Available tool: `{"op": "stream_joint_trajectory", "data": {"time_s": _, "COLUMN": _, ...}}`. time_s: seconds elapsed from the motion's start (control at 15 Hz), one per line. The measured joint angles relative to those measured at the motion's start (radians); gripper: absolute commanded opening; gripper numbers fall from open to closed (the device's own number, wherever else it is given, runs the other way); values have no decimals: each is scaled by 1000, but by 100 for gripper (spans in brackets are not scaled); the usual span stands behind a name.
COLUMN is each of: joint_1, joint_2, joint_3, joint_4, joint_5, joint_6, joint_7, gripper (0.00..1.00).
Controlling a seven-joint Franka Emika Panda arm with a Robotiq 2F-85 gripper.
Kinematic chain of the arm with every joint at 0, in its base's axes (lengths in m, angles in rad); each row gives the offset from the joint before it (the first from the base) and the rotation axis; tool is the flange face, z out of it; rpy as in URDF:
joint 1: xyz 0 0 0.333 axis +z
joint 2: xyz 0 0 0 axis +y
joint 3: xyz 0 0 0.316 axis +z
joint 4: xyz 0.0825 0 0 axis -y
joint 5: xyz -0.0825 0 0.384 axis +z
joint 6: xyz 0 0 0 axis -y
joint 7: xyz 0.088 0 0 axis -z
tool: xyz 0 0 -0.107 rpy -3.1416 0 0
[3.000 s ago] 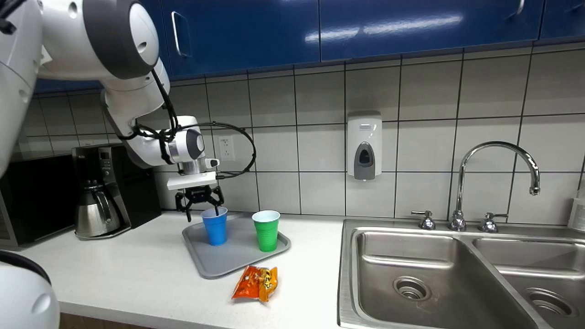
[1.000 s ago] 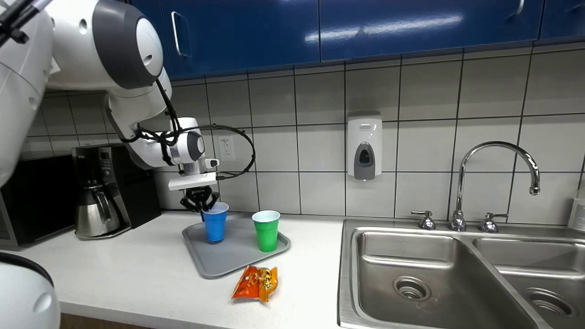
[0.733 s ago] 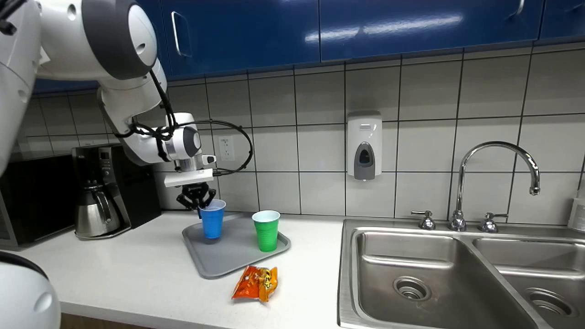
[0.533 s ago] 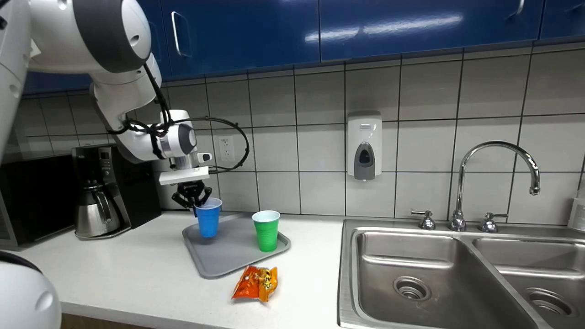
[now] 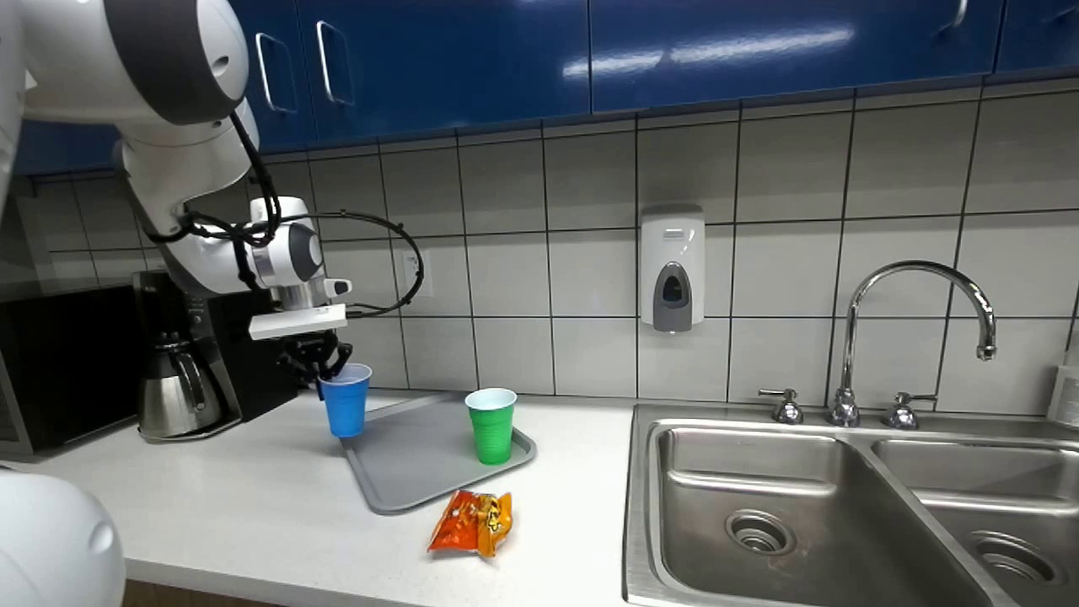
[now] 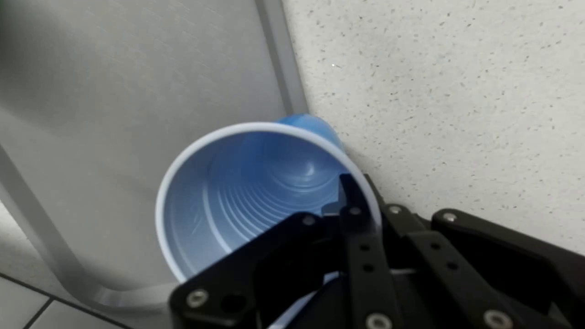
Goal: Remove the cups from the tray and put them on the counter.
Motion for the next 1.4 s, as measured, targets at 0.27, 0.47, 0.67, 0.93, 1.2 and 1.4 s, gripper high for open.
{"op": "stream_joint_trajectory", "data": {"time_s": 0.27, "joint_1": 50, "joint_2": 0, "joint_3": 6, "joint_4": 0, "joint_5": 0, "joint_6": -1, "joint_7": 28, "gripper": 0}}
{"op": "stream_joint_trajectory", "data": {"time_s": 0.47, "joint_1": 80, "joint_2": 0, "joint_3": 11, "joint_4": -2, "joint_5": 0, "joint_6": -3, "joint_7": 49, "gripper": 0}}
{"op": "stream_joint_trajectory", "data": {"time_s": 0.67, "joint_1": 98, "joint_2": 0, "joint_3": 11, "joint_4": -3, "joint_5": 0, "joint_6": -11, "joint_7": 59, "gripper": 0}}
{"op": "stream_joint_trajectory", "data": {"time_s": 0.93, "joint_1": 104, "joint_2": 0, "joint_3": 11, "joint_4": -3, "joint_5": 0, "joint_6": -36, "joint_7": 60, "gripper": 0}}
{"op": "stream_joint_trajectory", "data": {"time_s": 1.2, "joint_1": 105, "joint_2": 0, "joint_3": 12, "joint_4": -3, "joint_5": 0, "joint_6": -65, "joint_7": 60, "gripper": 0}}
{"op": "stream_joint_trajectory", "data": {"time_s": 1.4, "joint_1": 105, "joint_2": 0, "joint_3": 12, "joint_4": -3, "joint_5": 0, "joint_6": -82, "joint_7": 60, "gripper": 0}}
